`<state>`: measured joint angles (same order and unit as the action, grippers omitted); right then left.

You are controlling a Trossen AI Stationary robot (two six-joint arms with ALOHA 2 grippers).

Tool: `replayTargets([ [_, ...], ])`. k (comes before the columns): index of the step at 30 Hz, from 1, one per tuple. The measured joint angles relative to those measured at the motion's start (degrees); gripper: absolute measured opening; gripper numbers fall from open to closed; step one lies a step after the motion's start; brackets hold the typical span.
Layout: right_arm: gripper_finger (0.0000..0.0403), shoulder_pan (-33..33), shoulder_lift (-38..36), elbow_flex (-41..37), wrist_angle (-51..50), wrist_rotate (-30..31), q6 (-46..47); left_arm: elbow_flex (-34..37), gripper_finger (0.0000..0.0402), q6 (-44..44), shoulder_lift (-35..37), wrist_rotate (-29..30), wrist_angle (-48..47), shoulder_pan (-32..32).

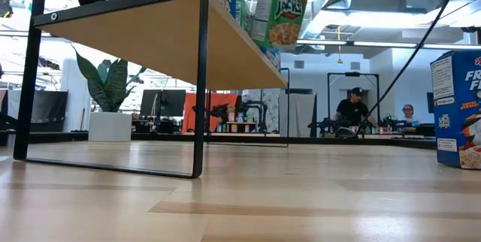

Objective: Stack cereal on shelf
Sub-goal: Put the green cereal box on the shelf aligned with the other green cereal boxes

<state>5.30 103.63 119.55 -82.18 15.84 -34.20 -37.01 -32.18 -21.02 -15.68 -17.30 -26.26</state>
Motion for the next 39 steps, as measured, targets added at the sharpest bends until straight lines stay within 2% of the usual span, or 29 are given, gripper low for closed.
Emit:
replayTargets([
  [3,0.0125,-0.4,0.1,0.0,-0.4,-2.1,-3.2,0.0,0.0286,-0.6,0.0,1.5,0.0,0.0],
  [11,0.0125,-0.7,0.0,0.0,0.0,-2.3,-12.2,0.0,0.0286,-0.7,0.0,5.8,0.2,0.0],
  [21,0.0125,-0.9,3.1,0.1,0.2,-3.7,-15.5,0.0,0.0286,-0.6,0.0,8.1,0.3,0.0],
  [30,0.0127,-0.4,3.0,0.0,1.4,-3.6,-17.3,0.0,0.0286,-0.6,0.0,8.8,0.5,0.0],
  [39,0.0159,-0.6,2.9,0.0,1.8,-4.2,-17.3,0.0,0.0286,0.0,0.0,10.1,0.5,0.0],
])
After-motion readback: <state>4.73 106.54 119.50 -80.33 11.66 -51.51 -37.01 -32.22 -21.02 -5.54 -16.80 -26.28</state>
